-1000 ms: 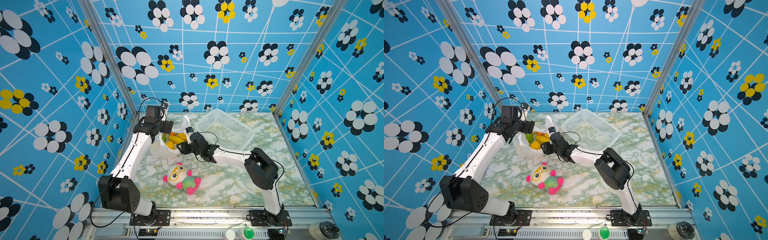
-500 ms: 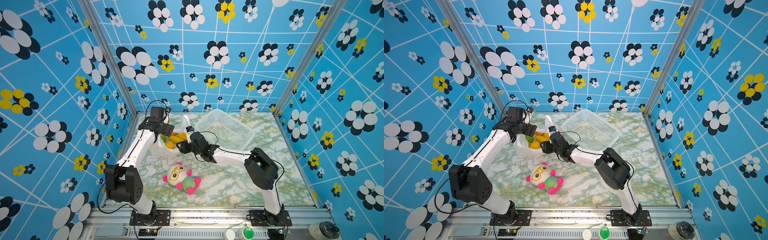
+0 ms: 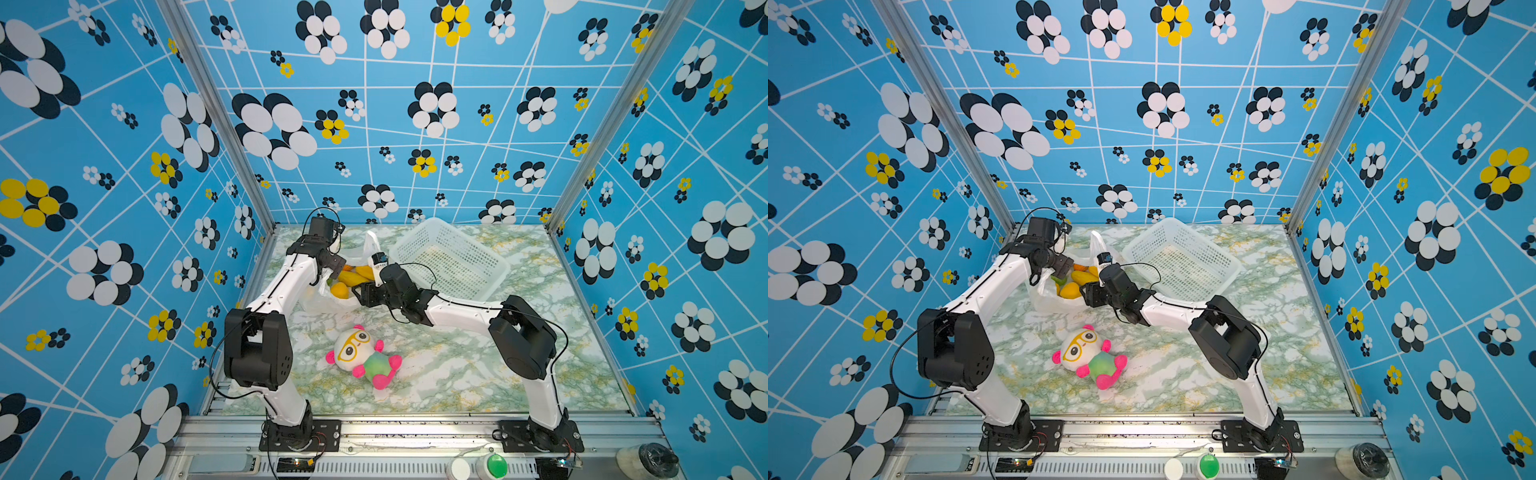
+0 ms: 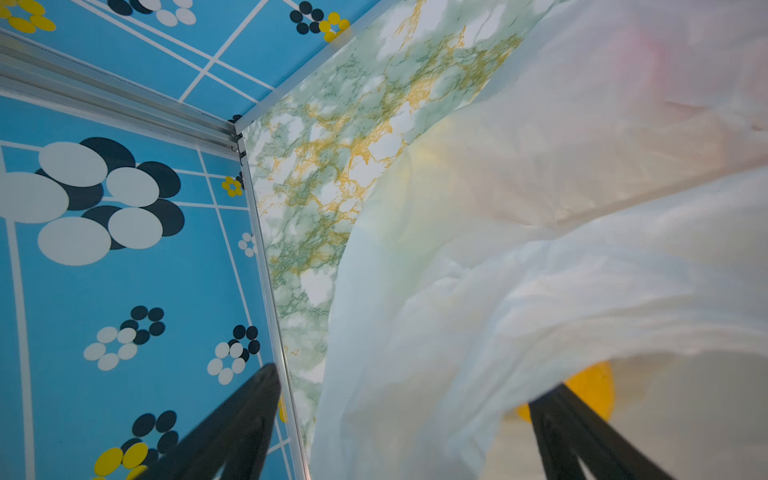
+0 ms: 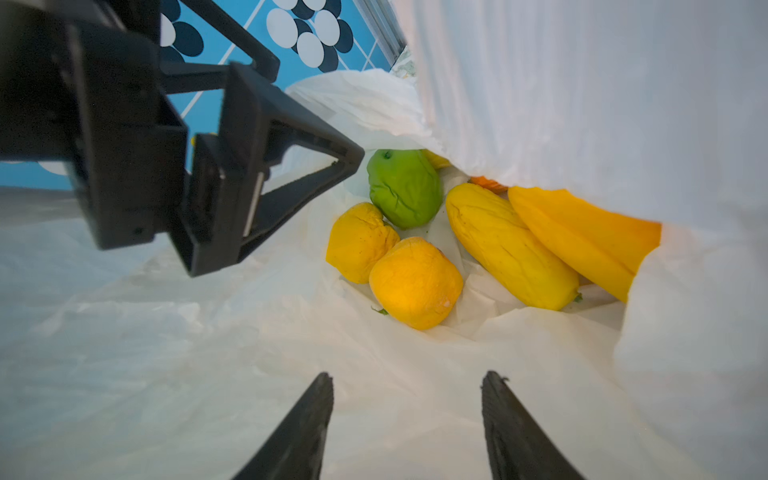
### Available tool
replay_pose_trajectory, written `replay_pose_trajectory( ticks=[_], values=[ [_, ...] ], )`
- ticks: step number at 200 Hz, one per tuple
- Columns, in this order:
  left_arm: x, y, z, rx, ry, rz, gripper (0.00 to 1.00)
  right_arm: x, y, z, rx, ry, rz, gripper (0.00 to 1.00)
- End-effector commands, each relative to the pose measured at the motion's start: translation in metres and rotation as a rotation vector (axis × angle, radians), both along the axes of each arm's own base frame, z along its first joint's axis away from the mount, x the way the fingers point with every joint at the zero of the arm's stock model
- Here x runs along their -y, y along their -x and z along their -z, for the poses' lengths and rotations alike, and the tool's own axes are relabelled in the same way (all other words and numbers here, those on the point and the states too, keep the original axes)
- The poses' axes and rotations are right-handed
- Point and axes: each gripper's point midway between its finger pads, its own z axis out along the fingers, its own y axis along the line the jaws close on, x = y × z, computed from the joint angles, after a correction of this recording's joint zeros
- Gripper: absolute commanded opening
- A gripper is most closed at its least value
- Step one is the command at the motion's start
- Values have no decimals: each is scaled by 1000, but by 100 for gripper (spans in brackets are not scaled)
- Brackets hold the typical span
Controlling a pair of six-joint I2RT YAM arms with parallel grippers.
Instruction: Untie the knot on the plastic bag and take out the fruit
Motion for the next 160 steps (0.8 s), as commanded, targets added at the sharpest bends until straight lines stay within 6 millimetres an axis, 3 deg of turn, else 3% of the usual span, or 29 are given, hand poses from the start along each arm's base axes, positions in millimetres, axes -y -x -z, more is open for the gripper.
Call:
replay_pose_trajectory(
  ticks=[1,17,28,37,43,54,92,119,134,143,146,160],
  values=[
    [-9,-6,2,-18,-48,-27,91,-5,-2,-3,6,-14,-3,59],
    [-7,-8,3,-25,-35,-28,84,-5,-2,-4,8,-17,-5,59],
    [-4,-9,5,-41,-15,-20,72,-6,-2,-3,8,-15,-6,60],
    [2,-10,5,-60,15,-4,52,-6,-2,-3,8,-16,-6,60],
    [7,-11,4,-73,45,7,30,-6,-3,-3,6,-17,-6,60],
    [9,-13,0,-84,78,-8,0,-5,-4,-2,2,-18,-7,60],
    [1,-19,-27,-29,106,-66,0,-9,-2,-8,-4,-37,-30,61],
    [-9,-31,-59,30,36,-84,0,-18,5,-20,4,-19,-100,68],
    [-14,-43,-65,35,-60,-92,0,-19,3,-17,0,27,-110,71],
    [-13,-50,-71,51,-101,-89,0,-17,2,-10,-9,56,-108,73],
    [-11,-53,-73,57,-107,-87,0,-20,-1,-22,7,40,-107,73],
    [-1,-64,-86,89,-82,-66,0,-20,-4,-25,12,42,-107,75]
  ],
)
